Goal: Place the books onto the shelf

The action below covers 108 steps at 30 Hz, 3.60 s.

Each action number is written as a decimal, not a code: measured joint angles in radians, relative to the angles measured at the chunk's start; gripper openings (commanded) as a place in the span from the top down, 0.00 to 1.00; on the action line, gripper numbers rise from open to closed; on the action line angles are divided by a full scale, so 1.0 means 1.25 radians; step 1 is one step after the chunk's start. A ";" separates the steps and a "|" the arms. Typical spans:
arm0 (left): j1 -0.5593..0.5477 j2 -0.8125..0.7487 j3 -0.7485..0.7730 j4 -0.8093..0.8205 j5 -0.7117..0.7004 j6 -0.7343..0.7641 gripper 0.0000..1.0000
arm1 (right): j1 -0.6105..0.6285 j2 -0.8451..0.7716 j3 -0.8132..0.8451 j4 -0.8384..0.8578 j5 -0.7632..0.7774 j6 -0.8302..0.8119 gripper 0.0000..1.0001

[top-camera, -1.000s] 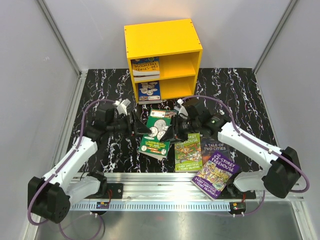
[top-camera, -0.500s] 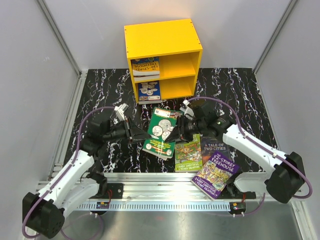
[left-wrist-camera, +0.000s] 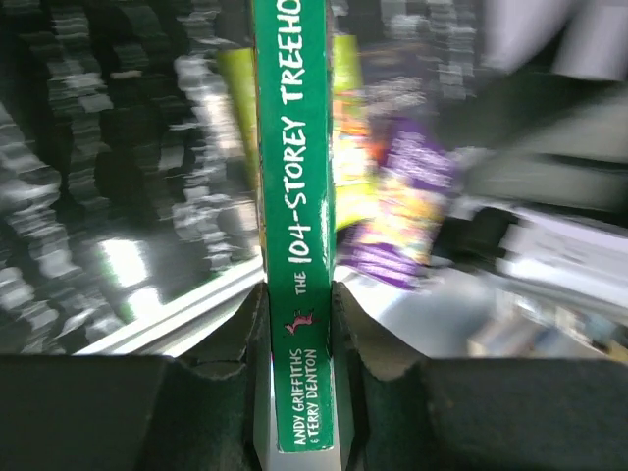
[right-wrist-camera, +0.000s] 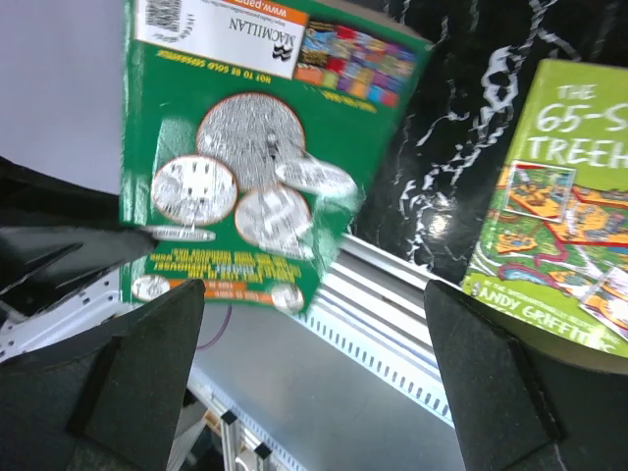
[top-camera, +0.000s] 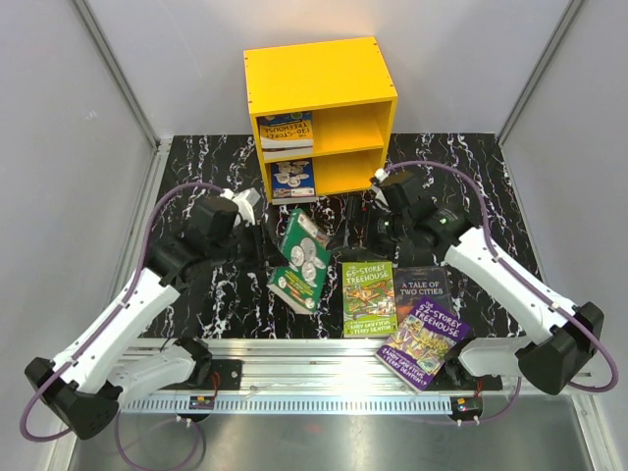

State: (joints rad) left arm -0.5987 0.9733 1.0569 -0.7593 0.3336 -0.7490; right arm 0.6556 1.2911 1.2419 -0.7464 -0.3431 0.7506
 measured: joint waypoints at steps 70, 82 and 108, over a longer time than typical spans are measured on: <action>-0.111 -0.068 -0.163 0.366 0.001 -0.195 0.01 | -0.158 -0.026 0.071 0.199 -0.273 0.179 1.00; -0.054 -0.055 -0.273 0.818 0.131 -0.417 0.54 | -0.210 -0.130 -0.163 0.585 -0.388 0.475 1.00; -0.052 0.032 -0.100 0.382 -0.111 -0.312 1.00 | -0.218 -0.318 -0.367 0.360 -0.348 0.460 0.00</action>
State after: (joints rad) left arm -0.6643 1.0134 0.9318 -0.2821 0.1947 -1.1385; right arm 0.3836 0.8936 0.7826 -0.2970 -0.7776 1.3254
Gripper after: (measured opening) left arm 0.235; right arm 0.994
